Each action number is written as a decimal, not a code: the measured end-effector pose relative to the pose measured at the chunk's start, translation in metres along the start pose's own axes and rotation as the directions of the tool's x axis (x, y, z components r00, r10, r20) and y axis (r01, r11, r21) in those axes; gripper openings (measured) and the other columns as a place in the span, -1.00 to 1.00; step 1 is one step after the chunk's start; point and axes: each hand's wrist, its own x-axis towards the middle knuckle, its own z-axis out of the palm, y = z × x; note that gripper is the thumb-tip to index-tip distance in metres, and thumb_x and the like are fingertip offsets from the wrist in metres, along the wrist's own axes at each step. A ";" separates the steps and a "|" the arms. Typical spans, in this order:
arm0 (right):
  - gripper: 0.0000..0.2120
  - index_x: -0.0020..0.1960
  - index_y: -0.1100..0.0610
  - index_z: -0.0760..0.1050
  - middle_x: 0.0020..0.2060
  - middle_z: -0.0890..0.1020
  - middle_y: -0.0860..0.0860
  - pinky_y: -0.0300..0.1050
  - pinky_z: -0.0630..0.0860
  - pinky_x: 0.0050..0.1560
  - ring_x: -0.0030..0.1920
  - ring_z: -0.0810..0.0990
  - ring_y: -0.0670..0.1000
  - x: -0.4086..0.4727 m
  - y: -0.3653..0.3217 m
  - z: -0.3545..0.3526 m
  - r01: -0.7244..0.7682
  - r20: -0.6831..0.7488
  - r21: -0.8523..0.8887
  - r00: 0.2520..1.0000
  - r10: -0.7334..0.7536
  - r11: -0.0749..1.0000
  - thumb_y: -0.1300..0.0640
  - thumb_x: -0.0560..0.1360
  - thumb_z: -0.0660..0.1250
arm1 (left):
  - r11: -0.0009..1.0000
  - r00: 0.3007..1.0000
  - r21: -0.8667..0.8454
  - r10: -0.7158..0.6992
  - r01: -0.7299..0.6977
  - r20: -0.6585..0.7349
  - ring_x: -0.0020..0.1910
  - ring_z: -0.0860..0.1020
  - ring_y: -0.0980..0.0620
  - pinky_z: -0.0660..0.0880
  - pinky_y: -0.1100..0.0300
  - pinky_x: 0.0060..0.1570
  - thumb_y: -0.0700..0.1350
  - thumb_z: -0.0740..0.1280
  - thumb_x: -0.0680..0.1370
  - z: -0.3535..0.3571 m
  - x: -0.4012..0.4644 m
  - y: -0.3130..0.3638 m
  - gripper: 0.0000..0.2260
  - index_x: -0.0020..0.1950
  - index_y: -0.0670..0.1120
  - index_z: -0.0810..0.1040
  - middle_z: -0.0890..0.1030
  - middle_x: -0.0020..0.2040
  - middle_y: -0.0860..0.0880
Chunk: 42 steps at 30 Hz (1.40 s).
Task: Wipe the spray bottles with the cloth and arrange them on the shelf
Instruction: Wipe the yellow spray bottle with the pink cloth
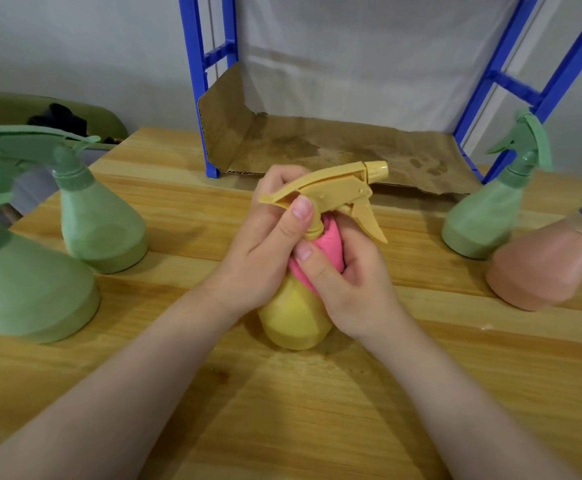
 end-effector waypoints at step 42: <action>-0.42 0.43 -0.09 0.26 0.26 0.49 -0.12 -0.31 0.45 0.19 0.23 0.49 -0.24 0.004 0.013 -0.017 -0.225 -0.013 -0.192 0.974 0.227 0.955 -0.33 0.51 0.21 | 0.649 0.904 -0.760 -0.339 0.024 -0.261 0.22 0.60 -0.06 0.51 -0.10 0.26 -0.19 0.37 0.48 -0.018 0.016 0.003 -0.79 0.10 -0.09 0.51 0.68 -0.06 -0.02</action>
